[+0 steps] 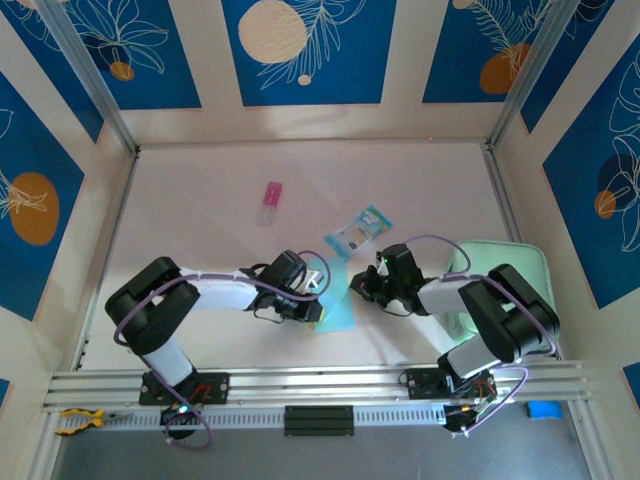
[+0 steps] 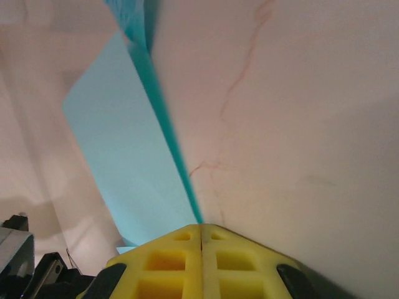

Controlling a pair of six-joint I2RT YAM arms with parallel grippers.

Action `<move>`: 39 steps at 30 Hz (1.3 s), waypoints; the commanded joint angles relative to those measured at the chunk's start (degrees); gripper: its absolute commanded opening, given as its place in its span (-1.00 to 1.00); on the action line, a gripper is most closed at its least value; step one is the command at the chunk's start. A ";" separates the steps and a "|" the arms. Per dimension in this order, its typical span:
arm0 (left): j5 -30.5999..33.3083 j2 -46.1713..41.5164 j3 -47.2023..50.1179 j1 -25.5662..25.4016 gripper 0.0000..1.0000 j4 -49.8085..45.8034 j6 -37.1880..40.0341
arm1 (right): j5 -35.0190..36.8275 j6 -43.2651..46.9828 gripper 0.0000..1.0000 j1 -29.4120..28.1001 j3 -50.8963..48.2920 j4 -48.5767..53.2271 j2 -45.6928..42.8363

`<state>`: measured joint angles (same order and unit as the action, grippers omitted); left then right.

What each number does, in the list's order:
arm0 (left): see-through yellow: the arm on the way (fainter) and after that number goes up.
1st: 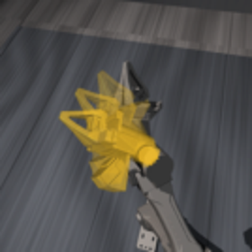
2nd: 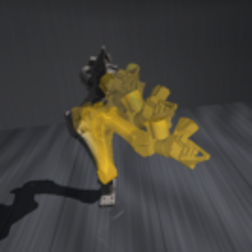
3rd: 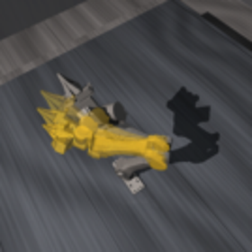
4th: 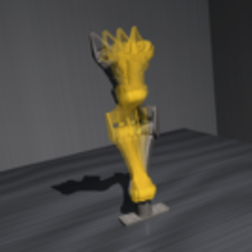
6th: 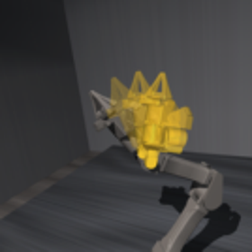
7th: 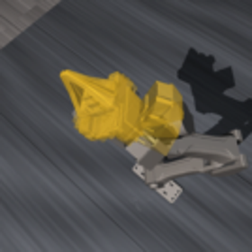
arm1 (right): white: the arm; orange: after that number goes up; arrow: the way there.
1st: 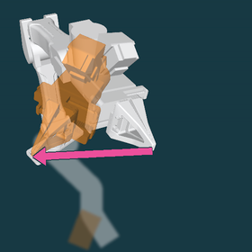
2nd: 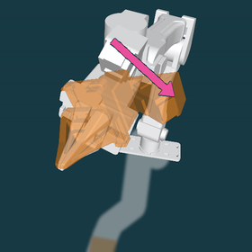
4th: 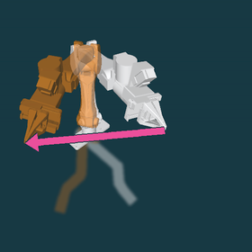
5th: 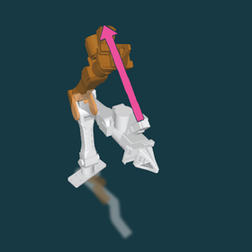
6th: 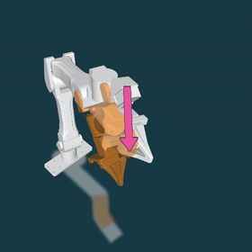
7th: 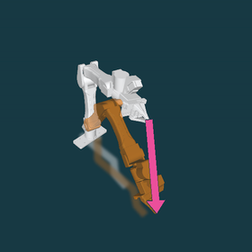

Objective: Fold a paper plane with a square sheet of paper (pick it up from the middle)
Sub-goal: Fold the triangle a second time at the center of the table, then turn over the paper at the bottom-center of the table.

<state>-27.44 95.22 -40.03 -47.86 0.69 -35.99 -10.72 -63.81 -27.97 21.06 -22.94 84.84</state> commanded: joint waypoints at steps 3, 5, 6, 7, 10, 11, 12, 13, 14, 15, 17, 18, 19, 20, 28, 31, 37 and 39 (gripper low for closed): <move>1.42 -1.18 -0.38 0.25 -0.88 -4.38 -1.50 | 2.00 2.91 -0.85 -2.55 0.05 9.88 -11.33; 2.46 -2.80 -2.68 0.15 -0.81 -6.98 -0.55 | 4.11 3.65 -0.80 -4.56 0.94 16.09 -15.80; 3.25 -3.63 -3.75 0.24 -0.77 -8.25 0.16 | 4.97 3.65 -0.77 -5.60 1.00 18.76 -17.87; 4.16 -4.26 -4.79 0.25 -0.72 -9.70 1.08 | 5.89 3.32 -0.73 -6.47 0.72 21.09 -19.96; 6.34 -3.68 -7.79 0.48 -0.67 -13.10 3.95 | 7.02 0.02 -0.63 -8.59 -1.70 24.61 -24.70; 6.94 -2.95 -8.64 0.52 -0.68 -13.83 4.65 | 7.18 -0.83 -0.59 -9.37 -2.77 24.61 -25.90; 7.36 -2.01 -9.55 0.63 -0.68 -14.37 5.38 | 7.68 -2.03 -0.53 -10.30 -3.78 24.97 -27.28; 7.79 -1.23 -10.45 0.60 -0.69 -14.86 5.97 | 8.22 -3.27 -0.48 -11.12 -4.62 25.57 -28.45; 8.07 -0.56 -11.03 0.66 -0.69 -14.88 6.26 | 8.40 -4.03 -0.46 -11.67 -5.07 25.86 -29.41; 8.12 0.16 -11.58 0.60 -0.69 -14.91 6.60 | 8.46 -4.51 -0.45 -12.29 -5.44 26.10 -30.31; 7.89 1.38 -12.44 0.68 -0.71 -14.98 7.05 | 8.62 -5.07 -0.42 -13.30 -5.63 26.67 -31.41; 8.09 1.96 -12.75 0.66 -0.72 -15.17 7.39 | 8.58 -5.25 -0.40 -13.64 -5.46 27.12 -31.65; 8.51 2.58 -12.79 0.75 -0.74 -15.32 7.64 | 8.47 -5.32 -0.39 -13.86 -5.17 27.57 -31.66; 8.86 2.94 -12.83 0.69 -0.75 -15.71 7.93 | 8.19 -5.40 -0.39 -14.02 -4.86 27.86 -31.43; 8.14 4.93 -9.82 0.72 -0.85 -13.74 7.82 | 6.01 -5.63 -0.31 -15.67 -2.01 27.99 -26.65; 7.51 5.33 -8.87 0.70 -0.88 -13.16 7.60 | 5.58 -5.58 -0.31 -16.23 -0.63 27.54 -23.83; 7.49 4.90 -8.27 0.72 -0.89 -12.93 7.61 | 6.83 -5.62 -0.30 -17.47 2.70 29.46 -18.15; 7.28 4.71 -8.16 0.63 -0.89 -12.70 7.51 | 6.68 -5.95 -0.30 -17.64 2.92 28.72 -16.73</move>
<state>-20.40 99.13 -50.09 -47.46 -10.46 -29.45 -3.84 -68.73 -45.08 22.83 4.27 66.63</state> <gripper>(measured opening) 0.064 0.348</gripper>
